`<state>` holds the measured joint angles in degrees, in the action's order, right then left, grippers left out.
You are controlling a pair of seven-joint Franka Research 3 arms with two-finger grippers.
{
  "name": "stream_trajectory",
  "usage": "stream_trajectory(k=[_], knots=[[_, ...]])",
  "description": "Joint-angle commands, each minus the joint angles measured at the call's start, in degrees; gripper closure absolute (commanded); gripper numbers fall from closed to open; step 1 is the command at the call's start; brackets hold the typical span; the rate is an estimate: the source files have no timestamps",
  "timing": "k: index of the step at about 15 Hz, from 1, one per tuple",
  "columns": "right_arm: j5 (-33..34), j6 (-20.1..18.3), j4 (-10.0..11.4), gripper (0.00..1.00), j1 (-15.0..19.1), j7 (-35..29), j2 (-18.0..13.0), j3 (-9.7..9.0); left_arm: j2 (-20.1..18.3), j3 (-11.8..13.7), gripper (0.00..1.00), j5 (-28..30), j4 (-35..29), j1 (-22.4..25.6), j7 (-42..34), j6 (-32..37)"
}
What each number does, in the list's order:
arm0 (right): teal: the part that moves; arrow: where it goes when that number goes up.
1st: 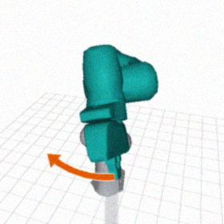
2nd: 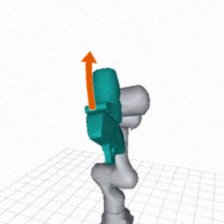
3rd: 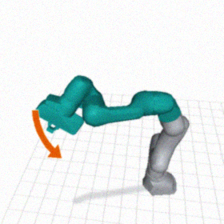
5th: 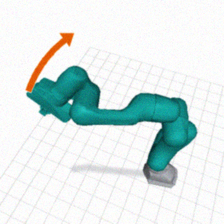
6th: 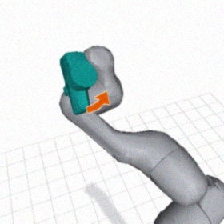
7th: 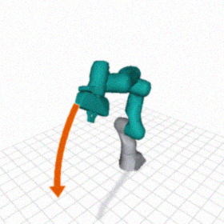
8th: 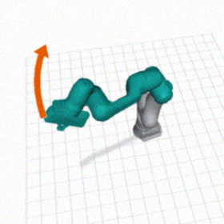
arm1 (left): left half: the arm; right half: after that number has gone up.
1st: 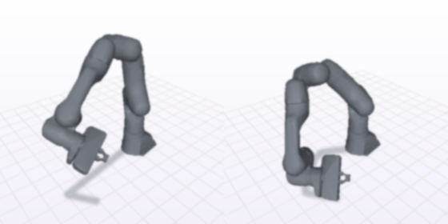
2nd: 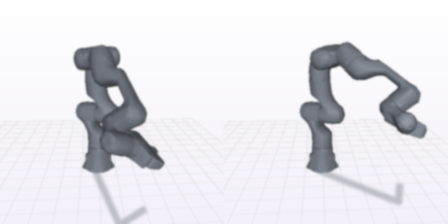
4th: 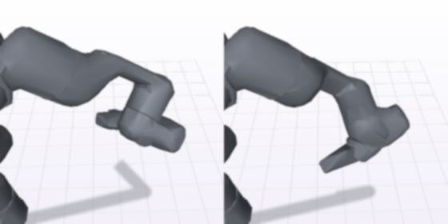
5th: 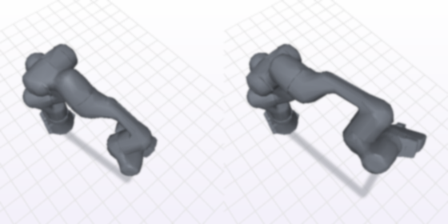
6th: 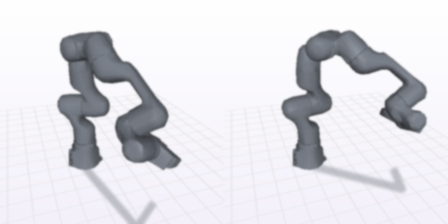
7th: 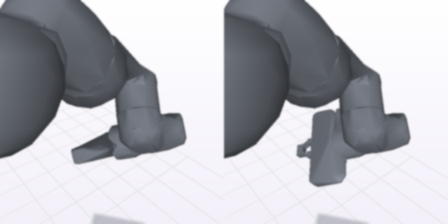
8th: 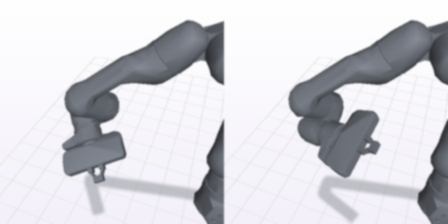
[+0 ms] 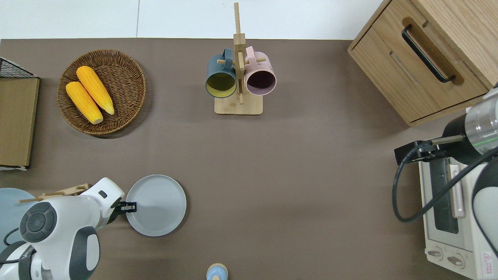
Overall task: Pick gray plate from table and place it on lower plate rack with left arm
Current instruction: 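Lower the left gripper to the gray plate's rim nearest it and grasp, then lift the gray plate with the left gripper and carry it toward the rack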
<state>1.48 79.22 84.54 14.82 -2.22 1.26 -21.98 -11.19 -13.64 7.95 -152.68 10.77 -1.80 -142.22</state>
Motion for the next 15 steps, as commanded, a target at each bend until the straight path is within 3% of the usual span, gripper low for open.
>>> stream_trajectory(k=[1,11,15], knots=[[0.37,-0.64,-0.42,0.017,1.36,-0.68,-0.12,-1.22,0.47,0.1,1.0,0.4,-0.78,-0.57,0.74,-1.92],[0.37,-0.64,-0.42,0.017,1.36,-0.68,-0.12,-1.22,-0.76,0.28,1.0,0.4,0.1,-0.31,0.57,-0.52],[0.37,-0.64,-0.34,0.017,1.36,-0.68,-0.2,-1.22,-1.64,0.45,1.0,0.4,3.87,0.04,0.48,4.56]])
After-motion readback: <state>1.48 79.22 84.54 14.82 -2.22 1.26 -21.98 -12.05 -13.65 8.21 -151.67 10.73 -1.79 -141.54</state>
